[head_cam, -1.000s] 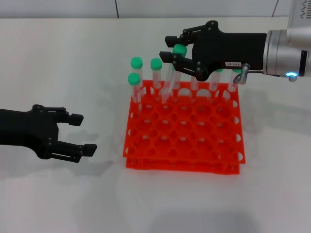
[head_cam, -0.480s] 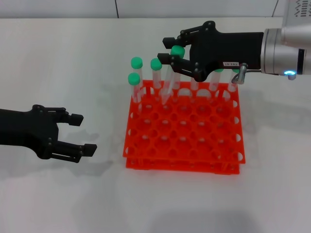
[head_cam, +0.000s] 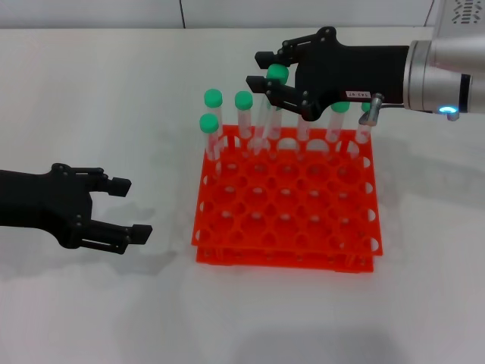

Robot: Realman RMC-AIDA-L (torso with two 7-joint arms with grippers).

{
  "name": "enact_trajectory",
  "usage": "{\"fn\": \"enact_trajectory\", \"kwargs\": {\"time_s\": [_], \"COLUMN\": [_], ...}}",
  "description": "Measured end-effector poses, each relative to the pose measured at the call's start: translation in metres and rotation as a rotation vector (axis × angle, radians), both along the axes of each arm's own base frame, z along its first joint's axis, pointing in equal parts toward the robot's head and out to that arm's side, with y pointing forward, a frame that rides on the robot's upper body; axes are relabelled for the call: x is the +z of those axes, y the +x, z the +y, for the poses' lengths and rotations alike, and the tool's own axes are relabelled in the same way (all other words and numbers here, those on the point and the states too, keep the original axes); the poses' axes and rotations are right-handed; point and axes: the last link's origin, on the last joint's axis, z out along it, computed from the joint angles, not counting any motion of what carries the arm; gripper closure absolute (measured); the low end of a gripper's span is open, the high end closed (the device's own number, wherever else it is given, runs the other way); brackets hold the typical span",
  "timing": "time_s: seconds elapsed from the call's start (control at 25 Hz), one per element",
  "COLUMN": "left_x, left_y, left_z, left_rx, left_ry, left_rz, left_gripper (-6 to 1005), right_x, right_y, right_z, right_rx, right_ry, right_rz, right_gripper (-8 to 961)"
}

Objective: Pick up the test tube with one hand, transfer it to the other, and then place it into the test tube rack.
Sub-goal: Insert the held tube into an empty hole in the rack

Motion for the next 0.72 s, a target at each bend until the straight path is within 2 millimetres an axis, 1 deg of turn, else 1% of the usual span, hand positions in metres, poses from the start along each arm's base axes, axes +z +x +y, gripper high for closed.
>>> {"fn": "enact_trajectory", "kwargs": {"time_s": [0.36,0.72], "left_x": [-0.001,-0.001], "left_y": [0.001,0.000], "left_z": [0.000,-0.001], "left_rx": [-0.004,-0.004], "left_ry": [0.000,-0.001], "left_rz": [-0.002,-0.002], "left_gripper": [105,105], "right_x": [-0.004,-0.018], "right_y": [-0.002,-0.007], "right_z": [0.003,0.003], "right_rx": [-0.008,-0.008], "right_ry": [0.014,0.004], "right_rz": [-0.006,-0.021], "right_gripper": [671,672]}}
